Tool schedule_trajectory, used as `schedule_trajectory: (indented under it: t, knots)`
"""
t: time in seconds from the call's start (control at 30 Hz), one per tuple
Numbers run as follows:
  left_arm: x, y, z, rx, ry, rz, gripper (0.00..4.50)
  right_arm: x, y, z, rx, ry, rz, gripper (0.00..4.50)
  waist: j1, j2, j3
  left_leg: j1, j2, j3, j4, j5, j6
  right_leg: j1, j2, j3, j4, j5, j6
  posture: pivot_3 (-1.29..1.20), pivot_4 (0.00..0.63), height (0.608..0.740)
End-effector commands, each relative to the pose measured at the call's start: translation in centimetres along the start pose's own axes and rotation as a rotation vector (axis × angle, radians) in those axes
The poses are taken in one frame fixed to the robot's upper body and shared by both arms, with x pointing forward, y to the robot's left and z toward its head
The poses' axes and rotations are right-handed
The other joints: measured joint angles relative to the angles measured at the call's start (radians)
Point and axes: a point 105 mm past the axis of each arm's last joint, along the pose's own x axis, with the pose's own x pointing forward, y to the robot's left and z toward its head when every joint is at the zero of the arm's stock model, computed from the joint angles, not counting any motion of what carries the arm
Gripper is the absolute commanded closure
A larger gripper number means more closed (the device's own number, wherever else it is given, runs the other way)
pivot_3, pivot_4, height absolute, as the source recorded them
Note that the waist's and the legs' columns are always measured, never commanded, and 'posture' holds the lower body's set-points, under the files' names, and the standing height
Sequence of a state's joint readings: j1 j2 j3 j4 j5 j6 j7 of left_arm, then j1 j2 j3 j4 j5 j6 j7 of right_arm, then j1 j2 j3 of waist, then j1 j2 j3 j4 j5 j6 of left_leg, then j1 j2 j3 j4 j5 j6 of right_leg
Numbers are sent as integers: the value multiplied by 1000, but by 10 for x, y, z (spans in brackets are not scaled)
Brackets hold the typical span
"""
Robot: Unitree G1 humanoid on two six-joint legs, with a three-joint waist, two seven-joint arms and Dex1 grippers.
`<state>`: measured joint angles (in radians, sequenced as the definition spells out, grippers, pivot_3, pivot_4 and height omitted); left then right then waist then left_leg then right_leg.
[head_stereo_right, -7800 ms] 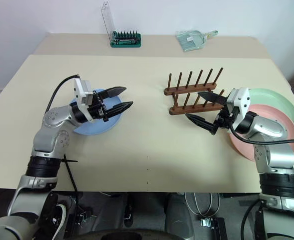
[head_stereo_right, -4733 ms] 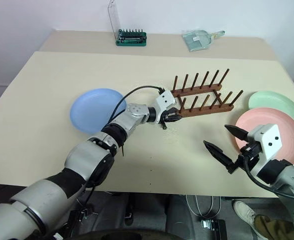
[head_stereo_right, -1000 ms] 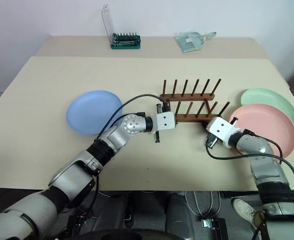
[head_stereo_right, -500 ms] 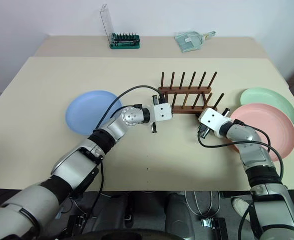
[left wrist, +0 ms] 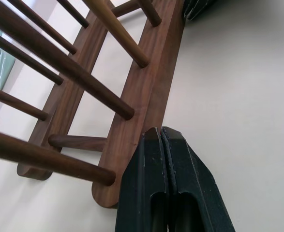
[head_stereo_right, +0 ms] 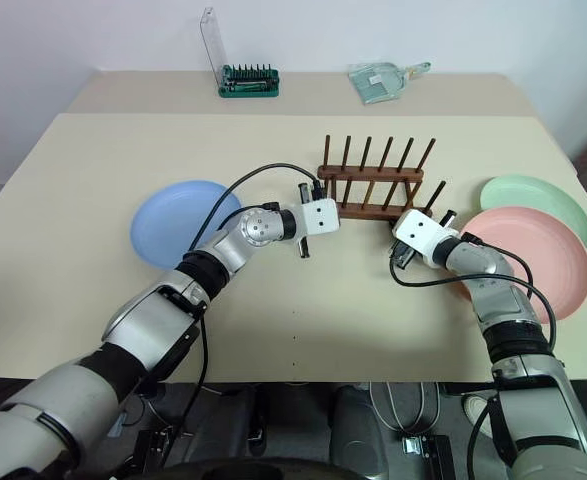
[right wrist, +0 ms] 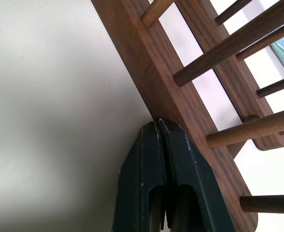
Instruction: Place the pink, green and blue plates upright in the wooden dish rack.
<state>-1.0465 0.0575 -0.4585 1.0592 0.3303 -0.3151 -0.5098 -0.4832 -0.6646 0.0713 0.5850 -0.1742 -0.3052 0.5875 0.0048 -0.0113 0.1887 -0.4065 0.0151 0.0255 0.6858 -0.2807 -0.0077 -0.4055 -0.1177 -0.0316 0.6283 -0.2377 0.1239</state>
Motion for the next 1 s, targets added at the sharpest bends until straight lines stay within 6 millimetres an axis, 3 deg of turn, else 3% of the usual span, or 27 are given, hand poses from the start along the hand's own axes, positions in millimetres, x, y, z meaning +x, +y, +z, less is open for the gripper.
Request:
schedule_trajectory:
  t: [0.03, 0.17, 0.23, 0.33, 0.43, 0.57, 0.6, 0.8, 1.0]
  knots:
    - [-1, 3, 2, -18, -11, -5, 4500, 3, -4, 9, -11, -34, -16, 4453, 0, 0, 0, 0, 0, 0, 0, 0, 0, 0, 0, 0, 0, 0, 0, 0, 150, 724]
    - [-9, 2, 13, -215, -118, -59, 4500, -11, -1, 24, 89, -116, 14, 4453, 0, 0, 0, 0, 0, 0, -1, 0, 0, -1, 0, 0, 0, 0, 0, 0, 150, 724]
    - [-24, -1, 20, -324, -201, -147, 4500, -29, 0, 45, 252, -214, 68, 4453, 1, 2, 1, -2, 0, 0, -2, 0, 0, -3, 0, 0, 0, 0, 0, 0, 150, 724]
    - [-67, -3, 35, -478, -346, -301, 3619, -72, -14, 84, 462, -387, 88, 3588, 2, 4, 3, -5, 1, 0, -3, 0, 0, -5, 0, 0, 0, -1, 1, 0, 150, 724]
    - [-95, -2, 40, -515, -387, -358, 2179, -98, -20, 89, 531, -361, 60, 2165, 4, 4, 3, -5, 1, -1, -2, 0, -1, -5, 0, 0, 0, 0, 0, 0, 150, 724]
    - [-120, 8, 46, -597, -448, -387, 228, -125, -20, 63, 568, -153, 0, 240, 21, 4, 2, -1, 1, -3, -1, 0, -1, 1, -1, -2, -1, -2, -4, 0, 150, 724]
    - [-126, 13, 45, -623, -464, -376, 32, -134, -18, 50, 556, -70, -16, 46, 23, 3, 2, -1, 1, -3, 0, 0, 0, 2, -1, -2, -2, -2, -4, 0, 150, 724]
    - [-152, 18, 44, -623, -524, -359, 32, -169, -3, 9, 519, 221, -52, 46, 20, 4, 1, -2, 1, -1, -1, 0, 0, -1, 0, -1, -2, -2, -3, 0, 150, 724]
    - [-155, 17, 49, -555, -553, -335, 32, -176, 4, -20, 461, 350, -88, 46, 9, 4, 1, -2, 0, -1, -1, 0, 0, -1, 0, 0, -2, -2, -4, 0, 150, 724]
